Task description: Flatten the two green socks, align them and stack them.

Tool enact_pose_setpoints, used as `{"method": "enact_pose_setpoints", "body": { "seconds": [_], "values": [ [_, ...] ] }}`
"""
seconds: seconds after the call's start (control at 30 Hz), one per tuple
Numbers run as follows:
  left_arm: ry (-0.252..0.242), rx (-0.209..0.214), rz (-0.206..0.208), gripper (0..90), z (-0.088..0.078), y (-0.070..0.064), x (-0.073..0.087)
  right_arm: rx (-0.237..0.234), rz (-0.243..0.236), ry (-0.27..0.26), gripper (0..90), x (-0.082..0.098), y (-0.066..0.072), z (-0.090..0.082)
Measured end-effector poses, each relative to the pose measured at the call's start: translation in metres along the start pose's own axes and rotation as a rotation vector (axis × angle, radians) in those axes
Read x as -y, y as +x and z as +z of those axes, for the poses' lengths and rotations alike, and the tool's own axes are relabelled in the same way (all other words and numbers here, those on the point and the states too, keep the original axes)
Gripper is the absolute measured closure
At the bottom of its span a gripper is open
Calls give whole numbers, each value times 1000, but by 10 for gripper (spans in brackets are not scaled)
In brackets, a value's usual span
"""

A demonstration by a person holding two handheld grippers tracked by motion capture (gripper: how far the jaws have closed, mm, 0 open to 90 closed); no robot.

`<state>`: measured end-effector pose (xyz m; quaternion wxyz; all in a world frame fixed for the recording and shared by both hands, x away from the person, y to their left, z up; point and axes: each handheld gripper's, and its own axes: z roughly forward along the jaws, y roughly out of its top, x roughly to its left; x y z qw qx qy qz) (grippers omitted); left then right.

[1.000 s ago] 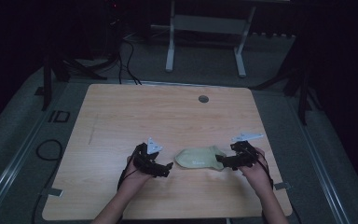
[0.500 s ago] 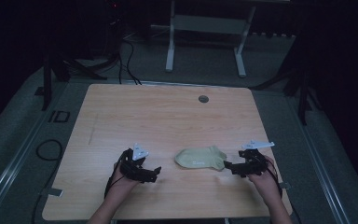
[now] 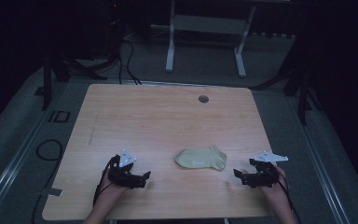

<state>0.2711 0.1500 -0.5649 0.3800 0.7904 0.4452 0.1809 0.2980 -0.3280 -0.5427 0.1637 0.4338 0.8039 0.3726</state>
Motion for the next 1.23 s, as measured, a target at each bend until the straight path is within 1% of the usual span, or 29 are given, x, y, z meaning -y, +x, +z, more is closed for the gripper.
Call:
{"method": "enact_pose_setpoints", "body": {
  "seconds": [0.07, 0.1, 0.27, 0.33, 0.37, 0.47, 0.57, 0.7, 0.77, 0.83, 0.9, 1.0, 1.03, 1.1, 1.23],
  "values": [
    [5, -7, 5, 16, -4, 1, 3, 18, 3, -21, 121, 3, 0, -3],
    [4, -9, 8, 17, -6, 2, 4, 18, 8, -25, 121, 4, -1, -5],
    [-4, -29, 10, 17, -14, 6, 12, 43, 8, -24, 118, 10, -1, -7],
    [-9, -41, 12, 16, -16, 8, 16, 56, 2, -33, 118, 14, -1, -7],
    [-10, -42, 7, 16, -18, 9, 18, 62, -3, -35, 110, 16, 0, -8],
    [-21, -43, -17, 16, -21, 13, 23, 66, 7, -48, 106, 22, -1, -11],
    [-30, -48, -29, 16, -25, 16, 27, 77, 21, -55, 106, 28, -2, -14],
    [-42, -41, -39, 17, -29, 16, 33, 97, 53, -75, 106, 37, -5, -18],
    [-45, -41, -44, 16, -31, 17, 37, 104, 57, -75, 106, 41, -6, -19],
    [-43, -54, -48, 17, -32, 16, 40, 116, 67, -80, 106, 43, -7, -20],
    [-48, -64, -43, 16, -34, 15, 43, 137, 64, -84, 106, 45, -8, -20],
    [-50, -69, -46, 16, -35, 14, 44, 134, 68, -87, 106, 46, -7, -20],
    [-57, -75, -55, 16, -36, 14, 45, 138, 63, -86, 107, 46, -7, -20],
    [-64, -76, -60, 16, -37, 14, 46, 142, 62, -88, 106, 46, -7, -19],
    [-60, -77, -61, 17, -37, 14, 48, 143, 57, -89, 107, 46, -7, -18]
  ]
}}
